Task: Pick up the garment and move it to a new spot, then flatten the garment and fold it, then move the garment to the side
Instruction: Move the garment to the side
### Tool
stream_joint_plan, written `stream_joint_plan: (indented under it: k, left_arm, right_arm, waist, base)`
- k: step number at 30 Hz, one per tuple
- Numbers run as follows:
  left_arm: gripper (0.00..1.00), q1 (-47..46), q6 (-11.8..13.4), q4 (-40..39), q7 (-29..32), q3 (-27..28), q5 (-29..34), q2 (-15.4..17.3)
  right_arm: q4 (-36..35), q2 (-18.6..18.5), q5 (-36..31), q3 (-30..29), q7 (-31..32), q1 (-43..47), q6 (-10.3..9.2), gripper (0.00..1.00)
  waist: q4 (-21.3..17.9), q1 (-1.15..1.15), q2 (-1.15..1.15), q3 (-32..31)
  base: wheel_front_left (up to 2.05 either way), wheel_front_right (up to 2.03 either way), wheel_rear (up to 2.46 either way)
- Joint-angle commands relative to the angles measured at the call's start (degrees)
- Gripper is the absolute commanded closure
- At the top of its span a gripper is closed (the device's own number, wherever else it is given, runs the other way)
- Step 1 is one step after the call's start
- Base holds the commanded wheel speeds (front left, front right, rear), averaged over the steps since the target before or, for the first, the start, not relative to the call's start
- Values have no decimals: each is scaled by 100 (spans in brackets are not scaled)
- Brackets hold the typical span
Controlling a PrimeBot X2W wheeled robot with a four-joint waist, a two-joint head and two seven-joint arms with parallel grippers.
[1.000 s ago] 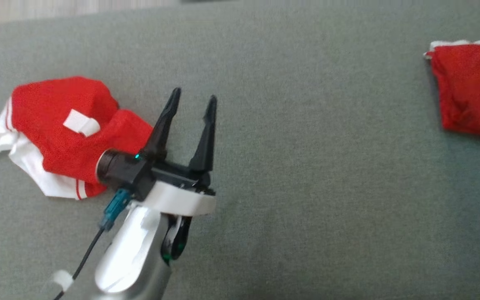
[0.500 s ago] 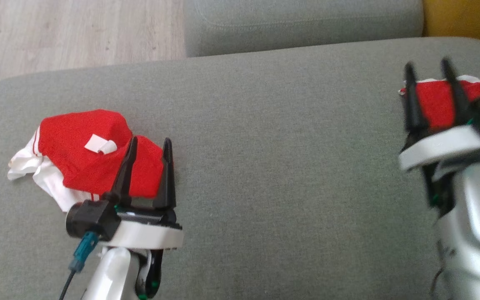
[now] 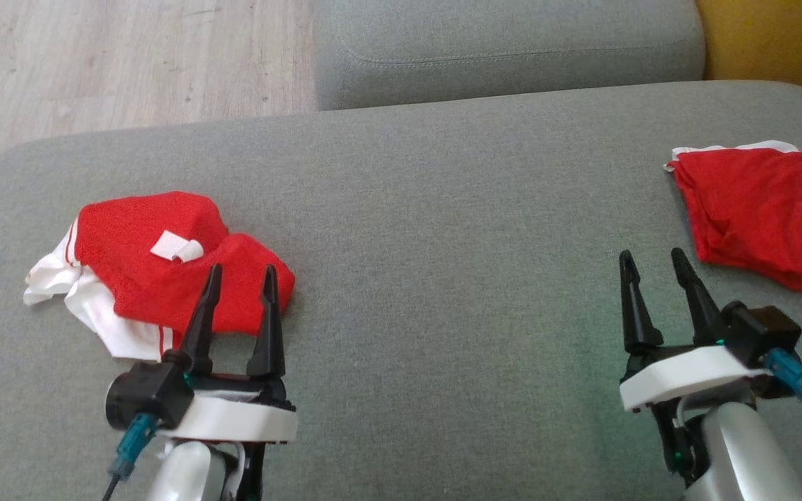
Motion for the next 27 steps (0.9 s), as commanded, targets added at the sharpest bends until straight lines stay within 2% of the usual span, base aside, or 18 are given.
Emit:
stream_joint_plan:
  k: [1, 20, 27]
  left_arm:
    - [0, -123, -8, -163, -29, 209, -40, 25]
    - [0, -97, 16, -161, -29, 66, -45, 25]
    - [0, -65, 66, -101, -29, 105, 26, 25]
  right_arm:
    - [-162, 34, 29, 148, -78, -175, -4, 0]
    - [-12, 36, 62, 195, -230, -170, -4, 0]
    - [-28, 36, 157, 552, -247, -80, -4, 0]
  waist:
    - [0, 0, 0, -7]
    - [38, 0, 0, -17]
    - [462, 0, 0, -108]
  base:
    - [0, 0, 0]
    - [0, 0, 0]
    - [0, 0, 0]
